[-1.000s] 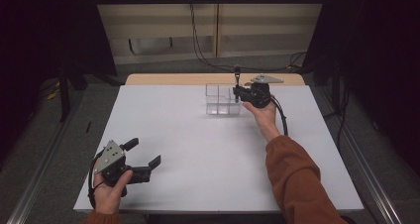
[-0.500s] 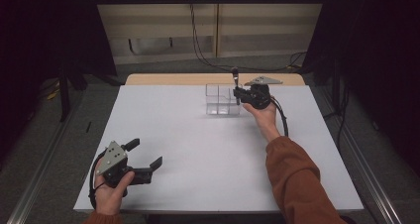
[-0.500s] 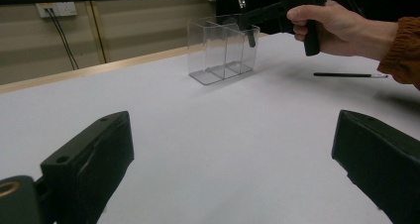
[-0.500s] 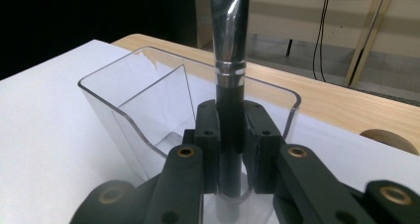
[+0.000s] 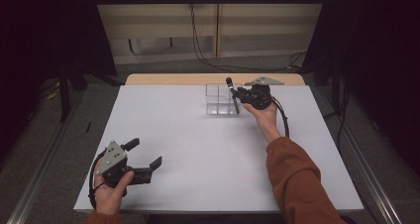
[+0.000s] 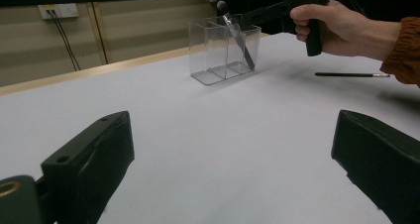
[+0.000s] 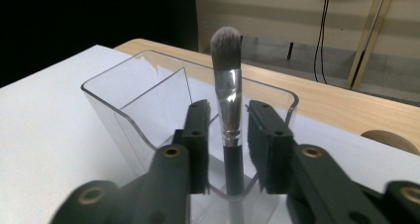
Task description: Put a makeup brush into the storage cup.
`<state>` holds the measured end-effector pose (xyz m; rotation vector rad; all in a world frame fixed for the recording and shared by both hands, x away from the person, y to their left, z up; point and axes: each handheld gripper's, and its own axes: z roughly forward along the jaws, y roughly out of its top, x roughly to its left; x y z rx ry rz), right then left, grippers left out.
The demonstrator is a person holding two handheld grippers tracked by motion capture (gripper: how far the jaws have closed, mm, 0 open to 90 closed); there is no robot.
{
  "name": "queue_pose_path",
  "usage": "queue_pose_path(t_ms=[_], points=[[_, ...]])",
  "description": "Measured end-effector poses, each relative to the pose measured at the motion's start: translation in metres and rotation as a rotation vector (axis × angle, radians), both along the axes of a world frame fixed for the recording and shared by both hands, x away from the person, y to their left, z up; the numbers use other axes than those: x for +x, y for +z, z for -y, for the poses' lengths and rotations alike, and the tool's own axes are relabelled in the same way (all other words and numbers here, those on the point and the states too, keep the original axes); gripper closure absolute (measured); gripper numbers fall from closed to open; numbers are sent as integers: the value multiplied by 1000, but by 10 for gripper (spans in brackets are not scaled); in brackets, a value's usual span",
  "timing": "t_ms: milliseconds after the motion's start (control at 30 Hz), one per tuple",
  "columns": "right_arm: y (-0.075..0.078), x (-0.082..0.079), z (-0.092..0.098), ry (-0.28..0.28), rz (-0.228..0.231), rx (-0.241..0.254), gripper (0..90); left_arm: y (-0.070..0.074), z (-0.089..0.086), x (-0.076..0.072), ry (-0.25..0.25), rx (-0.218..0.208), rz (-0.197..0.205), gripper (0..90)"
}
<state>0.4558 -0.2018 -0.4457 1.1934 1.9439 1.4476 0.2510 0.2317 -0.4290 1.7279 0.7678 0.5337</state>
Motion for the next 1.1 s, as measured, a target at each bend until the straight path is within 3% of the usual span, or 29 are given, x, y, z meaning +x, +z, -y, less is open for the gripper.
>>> queue_pose_path(t_ms=[233, 333, 667, 733, 1000, 1100], points=[[5, -7, 3, 14, 36, 32, 451, -1, 0, 0, -5, -1, -2, 28], [5, -11, 2, 26, 47, 21, 379, -1, 0, 0, -6, 0, -3, 28], [13, -26, 3, 62, 58, 37, 155, 0, -3, 0, 11, -11, 0, 27], [14, -29, 3, 74, 42, 51, 95, 0, -2, 0, 9, -11, 1, 27], [11, -45, 9, 97, 28, 58, 37, 0, -1, -1, 5, -6, 2, 27], [10, -49, 11, 87, 7, 25, 43, 0, -1, -1, 6, -5, 3, 27]])
